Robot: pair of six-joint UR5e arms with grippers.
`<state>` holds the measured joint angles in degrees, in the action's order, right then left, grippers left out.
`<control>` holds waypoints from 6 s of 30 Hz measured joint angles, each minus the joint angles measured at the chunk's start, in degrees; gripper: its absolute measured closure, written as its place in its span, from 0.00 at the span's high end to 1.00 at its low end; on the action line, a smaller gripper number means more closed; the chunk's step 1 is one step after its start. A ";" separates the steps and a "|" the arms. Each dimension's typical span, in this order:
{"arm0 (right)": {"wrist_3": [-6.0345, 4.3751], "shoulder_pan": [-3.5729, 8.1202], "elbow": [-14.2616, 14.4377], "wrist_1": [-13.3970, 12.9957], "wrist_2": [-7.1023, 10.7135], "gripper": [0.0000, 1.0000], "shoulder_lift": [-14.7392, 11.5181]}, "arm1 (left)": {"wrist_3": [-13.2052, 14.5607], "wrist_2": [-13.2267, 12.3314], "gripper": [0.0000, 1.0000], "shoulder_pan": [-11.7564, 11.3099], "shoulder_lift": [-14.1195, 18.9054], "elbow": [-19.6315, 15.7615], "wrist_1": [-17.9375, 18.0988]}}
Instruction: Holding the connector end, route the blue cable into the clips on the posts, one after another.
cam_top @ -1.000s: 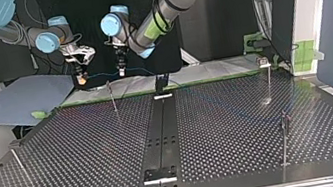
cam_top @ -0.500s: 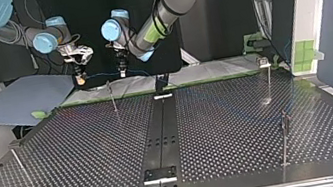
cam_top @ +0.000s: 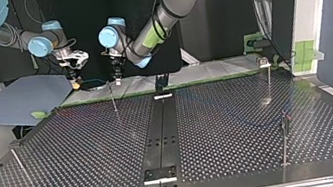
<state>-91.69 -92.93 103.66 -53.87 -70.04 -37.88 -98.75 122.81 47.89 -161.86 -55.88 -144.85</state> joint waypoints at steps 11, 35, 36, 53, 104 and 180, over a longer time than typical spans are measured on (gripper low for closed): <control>-0.29 0.64 -0.56 0.23 0.17 0.00 0.13 | 0.04 0.23 0.02 0.40 -1.09 0.25 -1.33; 0.80 1.69 -3.79 1.67 2.45 0.00 2.48 | -0.28 -3.57 0.02 -1.01 -3.80 2.59 -1.08; 0.85 1.63 -3.89 1.70 2.54 0.00 2.49 | -0.43 -3.75 0.02 -1.30 -3.91 2.97 -1.20; 1.11 1.40 -5.94 2.68 2.62 0.00 2.49 | -2.54 -6.45 0.02 -2.45 -6.25 6.98 -2.87; -1.47 2.50 -13.56 2.18 1.74 0.00 4.18 | -5.70 -8.91 0.02 -8.06 -7.60 12.01 -6.26; -1.22 3.05 -21.35 5.16 1.96 0.00 11.24 | -0.28 -18.71 0.98 -3.91 1.94 1.56 -20.11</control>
<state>-92.91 -89.88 82.31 -48.71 -68.08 -26.64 -99.04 104.09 43.98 -159.92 -54.32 -164.96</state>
